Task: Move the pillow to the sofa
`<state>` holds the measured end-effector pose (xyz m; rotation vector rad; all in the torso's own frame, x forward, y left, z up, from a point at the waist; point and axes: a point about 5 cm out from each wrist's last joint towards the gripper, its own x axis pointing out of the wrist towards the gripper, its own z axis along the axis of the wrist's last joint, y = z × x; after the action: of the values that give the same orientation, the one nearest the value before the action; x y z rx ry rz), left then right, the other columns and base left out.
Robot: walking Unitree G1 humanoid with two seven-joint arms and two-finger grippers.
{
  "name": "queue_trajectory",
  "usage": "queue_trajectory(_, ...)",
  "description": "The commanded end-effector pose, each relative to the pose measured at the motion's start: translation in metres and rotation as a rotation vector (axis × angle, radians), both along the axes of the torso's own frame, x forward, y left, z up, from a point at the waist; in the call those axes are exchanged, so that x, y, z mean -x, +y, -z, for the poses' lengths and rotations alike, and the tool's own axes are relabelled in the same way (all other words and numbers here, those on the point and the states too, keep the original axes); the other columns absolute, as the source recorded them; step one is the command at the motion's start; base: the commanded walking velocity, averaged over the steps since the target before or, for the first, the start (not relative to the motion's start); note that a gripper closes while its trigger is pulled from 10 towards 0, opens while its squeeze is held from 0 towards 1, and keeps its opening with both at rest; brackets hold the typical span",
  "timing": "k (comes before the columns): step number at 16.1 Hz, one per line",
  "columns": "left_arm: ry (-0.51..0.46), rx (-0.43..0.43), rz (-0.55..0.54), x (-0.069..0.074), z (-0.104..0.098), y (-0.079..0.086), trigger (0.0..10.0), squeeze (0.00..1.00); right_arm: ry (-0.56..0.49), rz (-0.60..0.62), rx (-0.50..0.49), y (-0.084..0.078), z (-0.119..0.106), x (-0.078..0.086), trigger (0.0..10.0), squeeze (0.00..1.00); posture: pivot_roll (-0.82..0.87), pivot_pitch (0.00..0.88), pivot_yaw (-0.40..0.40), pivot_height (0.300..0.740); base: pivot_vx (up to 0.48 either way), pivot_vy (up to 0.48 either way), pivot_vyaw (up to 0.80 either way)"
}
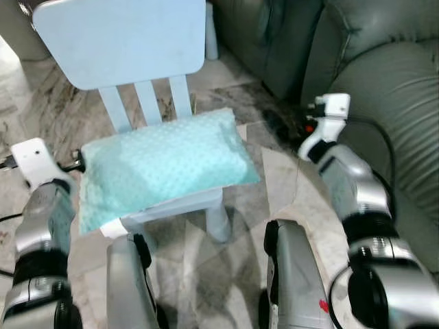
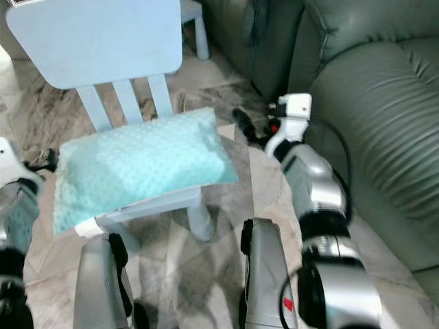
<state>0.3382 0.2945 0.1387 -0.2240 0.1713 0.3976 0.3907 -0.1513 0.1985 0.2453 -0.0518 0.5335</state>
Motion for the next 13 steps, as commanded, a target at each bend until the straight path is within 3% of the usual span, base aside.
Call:
queue_trajectory(1, 0.032, 0.064, 0.008, -0.001, 0.003, 0.004, 10.0, 0.0, 0.014, -0.061, -0.038, 0.007, -0.004, -0.003, 10.0, 0.0, -0.02, 0.213, 0.042, 0.398, 0.0, 0.0, 0.0)
queue_trajectory(2, 0.034, 0.098, 0.007, -0.004, 0.002, 0.004, 10.0, 0.0, 0.038, -0.112, -0.071, 0.012, -0.006, -0.005, 10.0, 0.0, -0.02, 0.221, 0.041, 0.398, 0.0, 0.0, 0.0)
queue_trajectory(6, 0.066, 0.141, 0.113, -0.014, 0.001, 0.002, 10.0, 0.0, 0.076, -0.163, 0.005, 0.031, 0.0, -0.011, 10.0, 0.0, -0.02, 0.247, 0.039, 0.398, 0.0, 0.0, 0.0)
queue_trajectory(8, 0.052, 0.128, 0.05, -0.014, -0.001, 0.012, 10.0, 0.0, 0.11, -0.164, 0.024, 0.039, 0.009, -0.01, 10.0, 0.0, -0.01, 0.254, 0.038, 0.398, 0.0, 0.0, 0.0)
queue_trajectory(10, -0.023, 0.095, -0.041, -0.012, -0.013, 0.028, 10.0, 0.0, 0.121, -0.131, 0.045, 0.04, 0.013, -0.011, 10.0, 0.0, -0.01, 0.261, 0.035, 0.398, 0.0, 0.0, 0.0)
queue_trajectory(13, -0.03, 0.1, -0.062, -0.011, -0.016, 0.036, 10.0, 0.0, 0.122, -0.14, 0.042, 0.042, 0.015, -0.011, 10.0, 0.0, -0.01, 0.27, 0.032, 0.398, 0.0, 0.0, 0.0)
